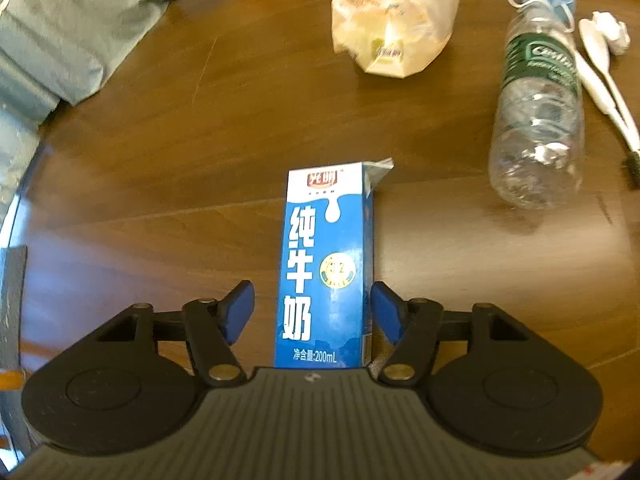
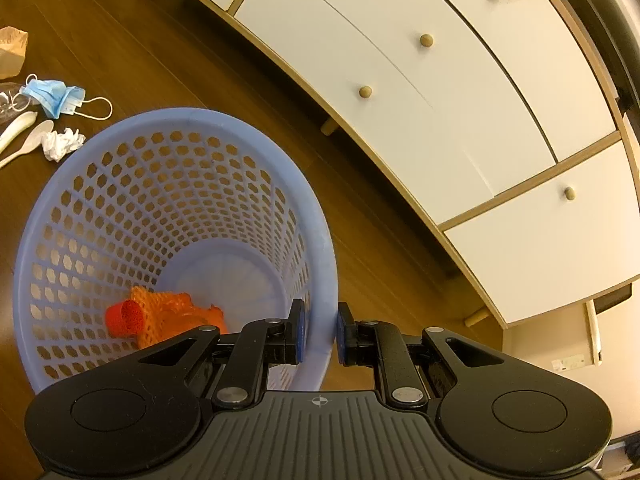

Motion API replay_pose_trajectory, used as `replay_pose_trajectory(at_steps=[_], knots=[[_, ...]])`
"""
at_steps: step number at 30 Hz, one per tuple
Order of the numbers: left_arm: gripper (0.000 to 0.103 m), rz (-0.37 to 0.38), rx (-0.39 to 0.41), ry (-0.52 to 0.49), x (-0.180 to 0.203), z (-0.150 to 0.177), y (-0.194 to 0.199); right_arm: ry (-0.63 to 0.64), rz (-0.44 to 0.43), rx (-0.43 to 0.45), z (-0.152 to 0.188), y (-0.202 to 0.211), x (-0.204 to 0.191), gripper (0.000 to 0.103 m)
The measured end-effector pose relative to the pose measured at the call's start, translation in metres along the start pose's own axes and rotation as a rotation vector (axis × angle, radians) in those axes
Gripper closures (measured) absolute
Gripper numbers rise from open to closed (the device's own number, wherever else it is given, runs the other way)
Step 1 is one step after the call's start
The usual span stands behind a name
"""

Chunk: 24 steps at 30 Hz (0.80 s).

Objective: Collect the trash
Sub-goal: 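Move the left gripper to the blue milk carton and grasp it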

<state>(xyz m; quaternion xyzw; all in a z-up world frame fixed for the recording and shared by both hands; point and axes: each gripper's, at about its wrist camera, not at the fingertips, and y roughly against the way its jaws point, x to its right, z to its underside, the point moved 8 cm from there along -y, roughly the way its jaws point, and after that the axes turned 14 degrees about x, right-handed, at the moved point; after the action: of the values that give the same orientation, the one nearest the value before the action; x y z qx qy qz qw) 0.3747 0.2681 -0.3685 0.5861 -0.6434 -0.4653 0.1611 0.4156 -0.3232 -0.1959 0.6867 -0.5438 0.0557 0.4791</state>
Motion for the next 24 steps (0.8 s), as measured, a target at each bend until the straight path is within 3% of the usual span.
replay_pose_trajectory(at_steps=[4,9,14,17,24], knots=[[0.057,-0.01,-0.011,-0.028,0.006,0.002,-0.006,0.007,-0.003,0.005,0.0,0.003,-0.001,0.092],[0.058,0.005,0.063,-0.053,0.008,-0.016,0.015,0.009,-0.003,0.014,-0.002,0.002,-0.001,0.092],[0.058,0.023,0.171,-0.051,0.013,-0.057,0.058,0.024,0.006,0.011,-0.003,-0.001,0.0,0.092],[0.058,0.075,0.262,-0.098,0.037,-0.094,0.093,0.016,0.014,-0.002,-0.005,-0.003,0.001,0.091],[0.058,0.283,0.483,-0.185,0.133,-0.178,0.175,0.031,0.031,-0.014,-0.015,-0.004,-0.009,0.092]])
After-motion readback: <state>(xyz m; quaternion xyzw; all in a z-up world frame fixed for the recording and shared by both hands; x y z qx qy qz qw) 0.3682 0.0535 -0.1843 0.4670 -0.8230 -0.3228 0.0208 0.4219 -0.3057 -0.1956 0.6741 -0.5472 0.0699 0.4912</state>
